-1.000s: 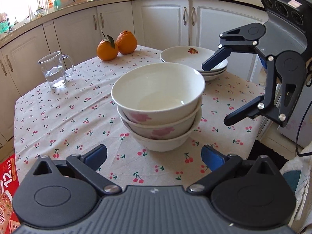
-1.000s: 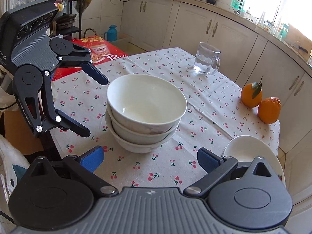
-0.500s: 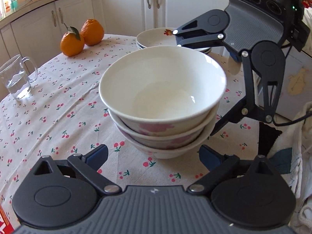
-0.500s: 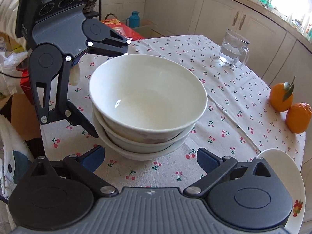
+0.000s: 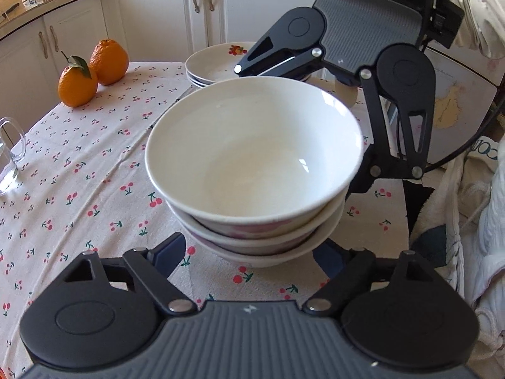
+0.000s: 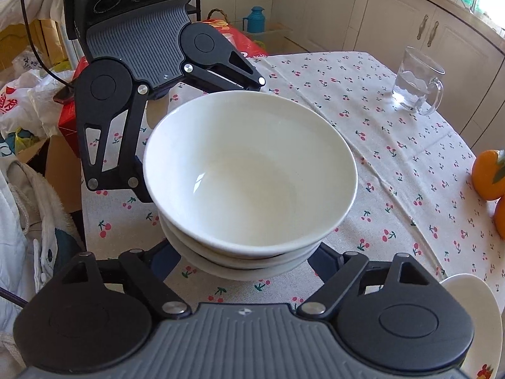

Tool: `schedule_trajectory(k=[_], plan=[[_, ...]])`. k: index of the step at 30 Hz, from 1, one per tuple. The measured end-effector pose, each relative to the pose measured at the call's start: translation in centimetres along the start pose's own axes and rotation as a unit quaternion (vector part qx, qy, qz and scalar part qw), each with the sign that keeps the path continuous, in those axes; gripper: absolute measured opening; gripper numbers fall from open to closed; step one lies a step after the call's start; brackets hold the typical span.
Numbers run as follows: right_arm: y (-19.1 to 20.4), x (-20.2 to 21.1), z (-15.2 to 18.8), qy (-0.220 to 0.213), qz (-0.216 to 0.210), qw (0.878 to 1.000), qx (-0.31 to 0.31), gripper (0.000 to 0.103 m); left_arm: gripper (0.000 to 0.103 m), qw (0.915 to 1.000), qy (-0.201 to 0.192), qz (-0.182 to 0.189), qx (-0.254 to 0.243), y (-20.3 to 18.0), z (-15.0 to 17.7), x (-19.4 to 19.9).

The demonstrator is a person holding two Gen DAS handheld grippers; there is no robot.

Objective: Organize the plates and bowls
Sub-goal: 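Lift the bowl stack with both grippers and carry it over the plate stack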

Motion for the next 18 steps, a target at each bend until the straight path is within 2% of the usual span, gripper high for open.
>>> schedule_trajectory(k=[6,18], plan=[[-0.15,0.01,-0.02,0.003,-0.006,1.000,-0.004,0.088,0.082,0.9998,-0.006,0.011,-0.016,0.05,-0.11,0.08],[-0.51,-0.22,-0.20,0.003,-0.011,1.000,-0.011,0.087,0.081,0.9998,-0.007,0.006,-0.020,-0.07,-0.11,0.26]])
Point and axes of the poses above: each gripper's, at about its wrist camera, not at the fingertips, and x roughly against the way its jaws point, y to its left, z to its underside, the point moved 2 cm from there along -x, roughly the way its jaws point, and after that the axes turned 6 degrees about -z, right-handed, at the moved point
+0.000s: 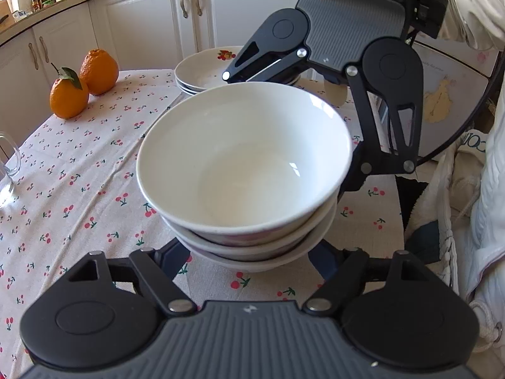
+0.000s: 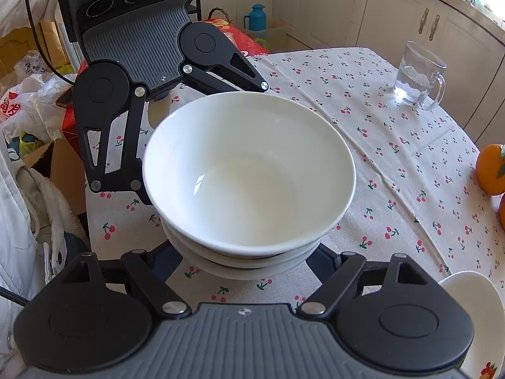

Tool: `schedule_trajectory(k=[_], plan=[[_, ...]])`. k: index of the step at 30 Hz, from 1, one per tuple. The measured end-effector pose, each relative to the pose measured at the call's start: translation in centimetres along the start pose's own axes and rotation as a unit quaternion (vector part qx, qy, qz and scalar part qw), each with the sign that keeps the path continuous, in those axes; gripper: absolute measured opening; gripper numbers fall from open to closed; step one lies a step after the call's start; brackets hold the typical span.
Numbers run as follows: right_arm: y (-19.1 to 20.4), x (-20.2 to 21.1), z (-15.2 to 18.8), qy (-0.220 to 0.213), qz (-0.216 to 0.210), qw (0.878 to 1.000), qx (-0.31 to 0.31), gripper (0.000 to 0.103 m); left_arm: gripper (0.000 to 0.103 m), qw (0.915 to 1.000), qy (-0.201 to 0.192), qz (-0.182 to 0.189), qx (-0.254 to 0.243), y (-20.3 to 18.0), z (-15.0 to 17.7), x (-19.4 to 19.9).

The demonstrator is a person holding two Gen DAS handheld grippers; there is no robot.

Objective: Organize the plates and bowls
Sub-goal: 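Lift the bowl stack with both grippers and carry it over the plate stack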

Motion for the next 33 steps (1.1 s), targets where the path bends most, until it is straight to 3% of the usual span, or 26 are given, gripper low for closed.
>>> schedule_trajectory(k=[9,18,27,33], plan=[[-0.2,1.5,0.1,-0.008,0.007,1.000,0.003,0.088,0.081,0.9999,-0.003,-0.009,-0.005,0.1,-1.3,0.1],[-2.1,5.8,1.5,-0.023,0.036,0.999,-0.002,0.088,0.081,0.9993,-0.026,-0.011,-0.026,0.5,-6.4,-0.9],[-5.8,10.5,4.3,-0.030,0.091,0.995,-0.028,0.087,0.081,0.9965,-0.058,0.006,-0.060,1.6,-12.3,-4.4],[-8.6,11.8,6.9,-0.024,0.123,0.990,-0.061,0.088,0.081,0.9947,-0.066,0.024,-0.076,1.9,-14.5,-7.8]])
Point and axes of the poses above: each gripper's, at about its wrist camera, not at the fingertips, and x roughly against the way its jaws point, y to its left, z to its underside, the point moved 2 cm from there along -x, roughly the way its jaws point, and after that the axes turned 6 degrees about -z, right-handed, at the moved point
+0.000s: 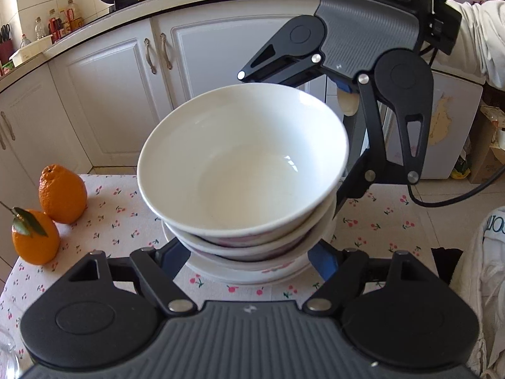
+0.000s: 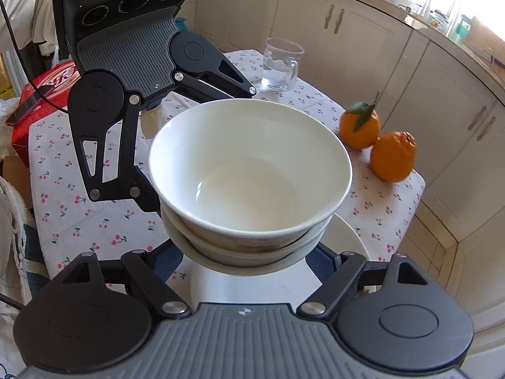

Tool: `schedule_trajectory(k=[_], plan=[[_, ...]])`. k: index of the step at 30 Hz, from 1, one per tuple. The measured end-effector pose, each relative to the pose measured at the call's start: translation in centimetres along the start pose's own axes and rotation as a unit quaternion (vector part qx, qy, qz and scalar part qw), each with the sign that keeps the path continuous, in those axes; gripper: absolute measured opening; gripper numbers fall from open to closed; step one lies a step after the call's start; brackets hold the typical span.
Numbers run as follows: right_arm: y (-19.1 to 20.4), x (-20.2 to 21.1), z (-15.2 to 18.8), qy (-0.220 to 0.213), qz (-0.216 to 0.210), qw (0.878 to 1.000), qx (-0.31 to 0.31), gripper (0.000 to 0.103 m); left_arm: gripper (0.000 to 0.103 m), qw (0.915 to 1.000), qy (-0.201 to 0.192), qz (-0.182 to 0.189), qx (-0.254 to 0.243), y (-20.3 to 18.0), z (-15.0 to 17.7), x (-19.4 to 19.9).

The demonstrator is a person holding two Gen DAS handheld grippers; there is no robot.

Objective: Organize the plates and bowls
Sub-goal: 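Lift the bowl stack with both grippers and carry it over the plate stack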

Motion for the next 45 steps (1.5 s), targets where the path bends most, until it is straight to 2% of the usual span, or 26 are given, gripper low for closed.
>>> schedule_trajectory(k=[6,14,29,35,38,40,41,45], plan=[[-2.2,-0.2,2.5,0.005,0.012,0.999,-0.035,0.087,0.080,0.9999,0.005,0.013,-0.009,0.1,-0.6,-2.5],[-3.5,-0.7,3.9,0.009,0.014,0.998,-0.058,0.087,0.080,0.9997,0.010,0.022,-0.009,0.4,-0.8,-4.3],[-4.2,-1.5,4.6,0.010,0.010,0.997,-0.073,0.087,0.081,0.9996,0.017,0.021,-0.004,0.3,-1.0,-4.7],[-4.2,-1.6,4.7,0.011,0.013,0.997,-0.079,0.088,0.081,0.9998,0.015,0.006,-0.011,-0.2,-0.9,-4.5],[-4.1,-1.8,4.8,0.015,0.019,0.996,-0.086,0.088,0.089,1.0000,0.004,-0.005,-0.001,-0.3,-0.9,-4.0],[-3.8,-1.7,4.9,0.015,0.025,0.996,-0.081,0.094,0.094,0.9999,0.003,-0.014,0.007,-0.3,-0.8,-3.5],[-3.6,-1.6,4.8,0.014,0.032,0.996,-0.078,0.101,0.094,0.9997,0.005,-0.023,0.012,-0.3,-0.8,-3.2],[-2.6,-0.7,4.3,0.004,0.054,0.995,-0.078,0.103,0.094,0.9974,0.004,-0.069,0.018,-1.1,-0.5,-1.6]])
Point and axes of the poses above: each gripper's, at about its wrist camera, not at the fingertips, and x roughly against the way its jaws point, y to its left, z to its underside, the point moved 2 cm from there along -x, roughly the way its jaws point, and after that the axes turned 6 degrees about -z, right-handed, at the moved point
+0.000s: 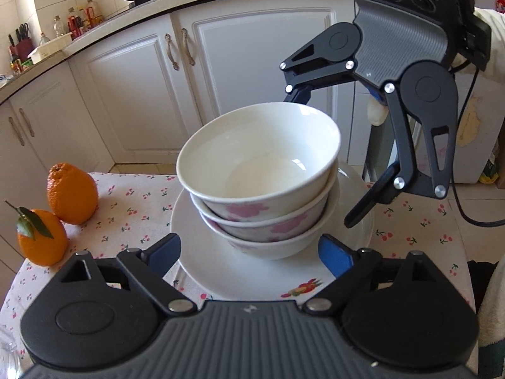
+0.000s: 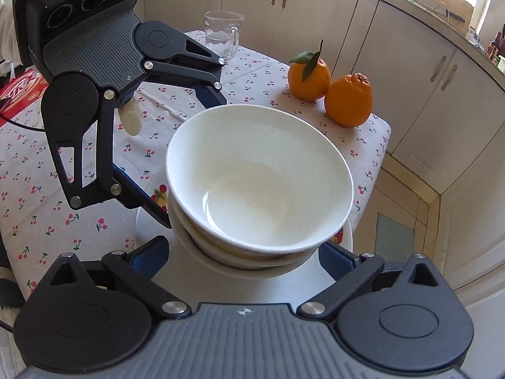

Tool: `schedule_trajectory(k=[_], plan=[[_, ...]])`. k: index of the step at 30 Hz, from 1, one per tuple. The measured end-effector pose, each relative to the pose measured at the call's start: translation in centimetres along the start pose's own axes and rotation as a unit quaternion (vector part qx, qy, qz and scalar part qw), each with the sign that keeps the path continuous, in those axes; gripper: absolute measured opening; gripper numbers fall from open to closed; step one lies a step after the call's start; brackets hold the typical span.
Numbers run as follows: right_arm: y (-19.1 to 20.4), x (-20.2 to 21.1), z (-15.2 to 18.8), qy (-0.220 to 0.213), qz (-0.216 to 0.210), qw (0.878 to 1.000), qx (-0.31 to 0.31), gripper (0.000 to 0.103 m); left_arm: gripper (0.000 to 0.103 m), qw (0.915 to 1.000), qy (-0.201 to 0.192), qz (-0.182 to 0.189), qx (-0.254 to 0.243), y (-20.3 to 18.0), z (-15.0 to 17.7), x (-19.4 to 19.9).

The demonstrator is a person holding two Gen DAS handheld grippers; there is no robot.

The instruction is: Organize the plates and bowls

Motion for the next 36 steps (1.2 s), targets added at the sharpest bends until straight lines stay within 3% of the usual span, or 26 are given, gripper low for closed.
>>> schedule_trajectory(k=[2,4,7,11,13,15,19,21,23,29,36], plan=[[0.6,0.6,0.0,-0.002,0.010,1.000,0.000,0.103,0.094,0.9997,-0.009,-0.020,0.012,-0.3,0.2,1.5],[1.4,1.4,0.0,-0.006,0.025,1.000,-0.006,0.103,0.101,0.9982,-0.023,-0.050,0.023,-0.7,0.3,3.3],[3.1,2.8,0.1,-0.015,0.053,0.998,-0.018,0.103,0.103,0.9918,-0.052,-0.106,0.050,-1.7,0.6,6.0],[5.4,4.4,0.6,-0.022,0.110,0.991,-0.071,0.103,0.103,0.9711,-0.077,-0.199,0.106,-3.7,1.3,9.0],[6.4,4.9,1.1,-0.028,0.144,0.982,-0.115,0.103,0.103,0.9586,-0.068,-0.236,0.143,-4.9,1.6,9.9],[7.3,5.4,1.7,-0.041,0.176,0.968,-0.174,0.103,0.103,0.9447,-0.065,-0.259,0.190,-5.7,1.8,10.9],[9.3,6.5,3.5,-0.064,0.249,0.923,-0.287,0.103,0.102,0.9135,-0.051,-0.289,0.282,-7.1,2.4,12.5],[10.7,7.0,4.2,-0.074,0.279,0.903,-0.318,0.103,0.103,0.9031,-0.036,-0.296,0.309,-7.5,2.6,13.2],[12.4,7.8,4.6,-0.087,0.293,0.891,-0.336,0.103,0.102,0.8934,-0.025,-0.312,0.322,-8.1,2.6,14.0],[16.4,11.5,4.3,-0.134,0.321,0.879,-0.326,0.103,0.102,0.8826,-0.031,-0.327,0.336,-9.7,2.1,16.2],[17.6,13.1,4.1,-0.156,0.329,0.874,-0.322,0.103,0.103,0.8807,-0.035,-0.332,0.336,-11.0,1.7,16.6]])
Point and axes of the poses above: each gripper's, at about its wrist camera, not at the fingertips, and x roughly against the way its jaws point, y to its left, z to its underside, the point moved 2 cm from there along -x, roughly the way its jaws point, and after that the axes turned 6 degrees about -z, right-handed, at the moved point
